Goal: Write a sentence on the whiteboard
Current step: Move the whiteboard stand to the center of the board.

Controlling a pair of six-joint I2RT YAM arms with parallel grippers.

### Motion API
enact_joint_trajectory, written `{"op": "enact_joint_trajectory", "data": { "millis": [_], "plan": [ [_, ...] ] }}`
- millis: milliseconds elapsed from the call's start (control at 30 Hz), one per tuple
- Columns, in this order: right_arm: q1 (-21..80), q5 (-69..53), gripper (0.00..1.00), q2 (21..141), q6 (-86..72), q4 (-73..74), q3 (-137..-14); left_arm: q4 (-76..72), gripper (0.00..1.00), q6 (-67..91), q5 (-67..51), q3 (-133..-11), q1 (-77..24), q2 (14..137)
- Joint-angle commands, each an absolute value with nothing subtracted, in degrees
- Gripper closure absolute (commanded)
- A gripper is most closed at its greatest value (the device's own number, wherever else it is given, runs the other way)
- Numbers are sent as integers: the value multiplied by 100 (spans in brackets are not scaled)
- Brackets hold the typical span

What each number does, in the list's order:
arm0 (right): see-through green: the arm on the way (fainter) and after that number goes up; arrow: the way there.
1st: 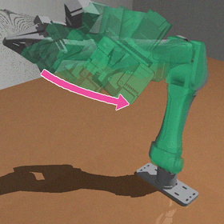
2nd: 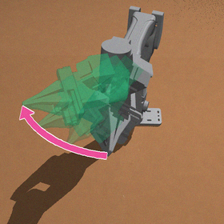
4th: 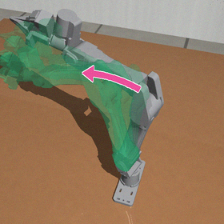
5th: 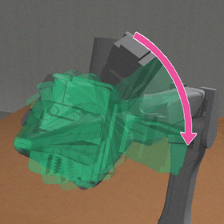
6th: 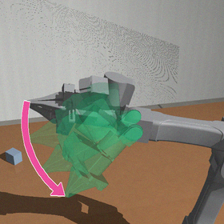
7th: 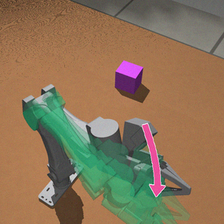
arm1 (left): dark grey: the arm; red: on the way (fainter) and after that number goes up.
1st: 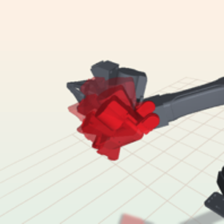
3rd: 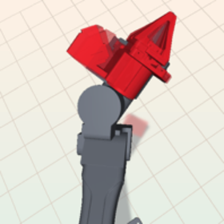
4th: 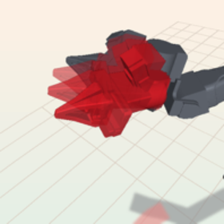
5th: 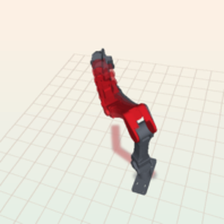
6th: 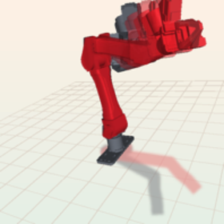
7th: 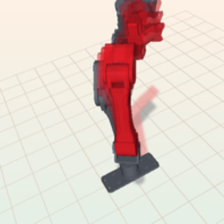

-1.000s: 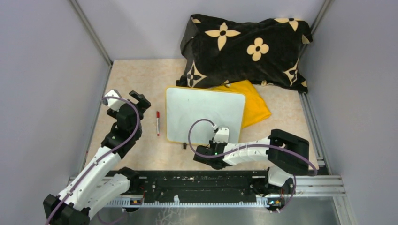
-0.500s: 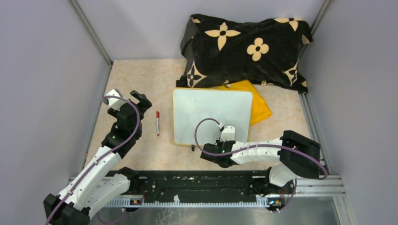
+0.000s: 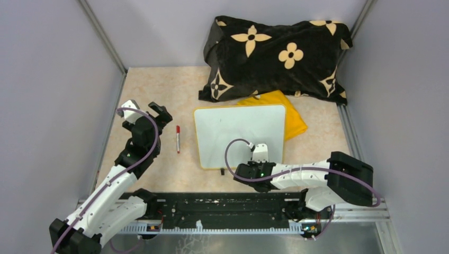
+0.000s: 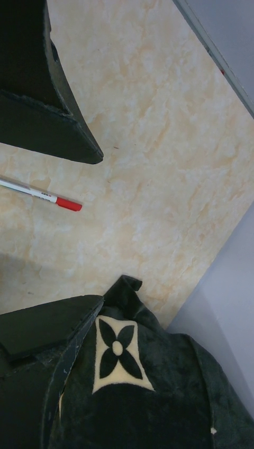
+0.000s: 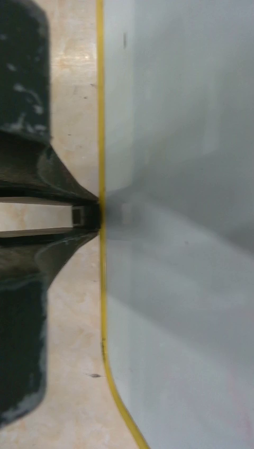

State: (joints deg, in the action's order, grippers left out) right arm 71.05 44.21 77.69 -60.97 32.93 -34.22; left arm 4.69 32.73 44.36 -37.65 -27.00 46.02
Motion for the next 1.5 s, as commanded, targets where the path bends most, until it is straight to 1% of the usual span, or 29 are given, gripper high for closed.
{"op": "enact_joint_trajectory", "data": {
  "millis": [0, 267, 533, 767, 1133, 1467],
  "plan": [
    [7058, 4376, 100, 7803, -5817, 3009, -3182, 288, 1, 3181, 4374, -3717, -2728, 4578],
    [7271, 4240, 100, 8064, -5032, 2388, -3201, 268, 1, 3213, 4198, -3743, -2727, 4652],
    [7486, 4187, 100, 8549, -4657, 2219, -3535, 255, 1, 3223, 4154, -3743, -2733, 4708],
    [7452, 4232, 100, 8776, -4372, 2133, -3726, 276, 1, 3226, 4188, -3745, -2733, 4675],
    [7073, 3815, 100, 8829, -3957, 1699, -3654, 302, 1, 3199, 4290, -3740, -2732, 4674],
    [7058, 3760, 100, 8930, -3832, 1703, -3762, 326, 1, 3199, 4458, -3742, -2732, 4619]
  ]
}}
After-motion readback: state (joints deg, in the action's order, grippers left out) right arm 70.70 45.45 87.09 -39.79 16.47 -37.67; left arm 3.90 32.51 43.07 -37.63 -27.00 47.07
